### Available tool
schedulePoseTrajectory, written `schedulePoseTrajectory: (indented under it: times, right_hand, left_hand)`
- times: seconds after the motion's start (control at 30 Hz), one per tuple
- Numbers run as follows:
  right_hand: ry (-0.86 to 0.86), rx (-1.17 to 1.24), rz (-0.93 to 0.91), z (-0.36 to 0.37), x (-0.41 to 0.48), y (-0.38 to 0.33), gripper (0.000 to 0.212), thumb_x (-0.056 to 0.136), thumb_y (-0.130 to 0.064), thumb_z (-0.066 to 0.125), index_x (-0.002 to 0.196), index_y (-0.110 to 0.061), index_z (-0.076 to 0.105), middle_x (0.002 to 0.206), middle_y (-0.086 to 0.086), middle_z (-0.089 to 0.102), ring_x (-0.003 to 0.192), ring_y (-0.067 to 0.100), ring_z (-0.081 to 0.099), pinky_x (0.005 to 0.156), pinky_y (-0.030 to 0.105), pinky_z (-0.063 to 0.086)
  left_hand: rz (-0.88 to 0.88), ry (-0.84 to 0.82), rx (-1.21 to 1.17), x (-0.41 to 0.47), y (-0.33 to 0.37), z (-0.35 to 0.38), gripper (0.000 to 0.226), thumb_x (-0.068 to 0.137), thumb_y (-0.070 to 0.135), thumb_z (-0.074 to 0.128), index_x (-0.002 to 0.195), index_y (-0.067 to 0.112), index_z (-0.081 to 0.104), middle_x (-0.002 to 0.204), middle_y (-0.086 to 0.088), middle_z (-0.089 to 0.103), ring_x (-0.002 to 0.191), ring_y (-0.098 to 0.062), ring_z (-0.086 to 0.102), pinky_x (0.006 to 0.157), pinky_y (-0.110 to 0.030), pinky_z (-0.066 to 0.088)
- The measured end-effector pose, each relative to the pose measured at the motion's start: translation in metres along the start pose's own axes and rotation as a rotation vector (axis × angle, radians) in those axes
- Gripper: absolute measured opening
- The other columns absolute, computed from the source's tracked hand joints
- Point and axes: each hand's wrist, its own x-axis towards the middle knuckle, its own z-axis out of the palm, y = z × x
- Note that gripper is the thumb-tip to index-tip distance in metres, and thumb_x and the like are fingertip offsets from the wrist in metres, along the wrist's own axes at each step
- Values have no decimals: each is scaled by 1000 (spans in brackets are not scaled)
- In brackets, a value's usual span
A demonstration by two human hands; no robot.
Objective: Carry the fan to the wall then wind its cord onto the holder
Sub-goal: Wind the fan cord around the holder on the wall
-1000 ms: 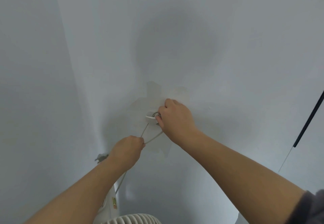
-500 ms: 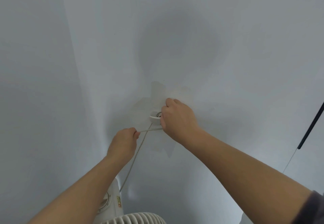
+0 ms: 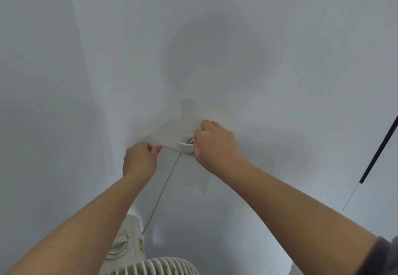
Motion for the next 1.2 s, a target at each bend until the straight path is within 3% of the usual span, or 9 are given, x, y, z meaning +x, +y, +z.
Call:
schedulePoseTrajectory:
  times: [0.13, 0.43, 0.57, 0.63, 0.77, 0.93, 1.07, 1.2]
  right_hand:
    - [6, 14, 8, -1, 0, 0, 23, 95, -20, 42, 98, -10, 62, 106, 6, 52, 97, 23, 50, 63, 30, 27]
    - [34, 17, 36, -2, 0, 0, 27, 98, -24, 40, 96, -11, 64, 102, 5, 53, 95, 23, 52, 61, 31, 27]
    - [21, 6, 42, -3, 3, 0, 22, 97, -26, 47, 94, -15, 66, 100, 4, 53, 95, 22, 54, 61, 30, 28]
    - [17, -7, 40, -3, 5, 0, 21, 97, -28, 49, 96, -16, 66, 102, 4, 53, 97, 22, 54, 61, 30, 28]
    - [12, -42, 61, -2, 9, -6, 36, 99, -41, 43, 102, -13, 66, 108, 6, 56, 99, 24, 55, 64, 31, 31]
    - [32, -92, 79, 2, 15, -16, 44, 96, -48, 43, 101, -11, 65, 105, 9, 58, 95, 24, 56, 64, 31, 33]
    - [85, -64, 124, 6, 16, -17, 45, 96, -50, 43, 96, -11, 66, 101, 7, 59, 92, 24, 56, 62, 31, 32]
    - [147, -19, 167, 11, 16, -19, 40, 97, -41, 41, 93, -10, 66, 100, 7, 60, 91, 24, 56, 61, 32, 30]
  left_hand:
    - [40, 50, -96, 4, 14, -8, 41, 92, 36, 59, 76, -1, 65, 64, -9, 56, 56, -22, 49, 55, -30, 40]
    - [269, 95, -293, 2, 60, -28, 27, 88, 33, 65, 75, 11, 72, 62, 6, 57, 57, -7, 47, 61, -27, 39]
    - [275, 49, -315, 0, 63, -33, 27, 89, 35, 63, 77, 13, 73, 70, 3, 64, 62, -7, 51, 59, -19, 39]
    - [279, 16, -327, 1, 59, -37, 27, 90, 34, 62, 79, 12, 74, 72, -1, 65, 65, -12, 52, 60, -22, 40]
    - [301, -108, -418, 4, 50, -43, 28, 93, 30, 58, 74, 16, 71, 53, -1, 48, 52, -17, 44, 59, -28, 38]
    - [297, -136, -482, 0, 46, -42, 32, 96, 25, 52, 75, 9, 69, 47, -1, 49, 38, -6, 42, 40, -15, 31]
    - [279, -158, -592, -4, 42, -40, 32, 97, 16, 50, 75, -2, 65, 43, 8, 50, 41, -10, 45, 47, -22, 37]
    - [284, -139, -677, -12, 37, -38, 29, 96, 11, 49, 72, 2, 64, 51, -2, 47, 40, -12, 43, 44, -24, 36]
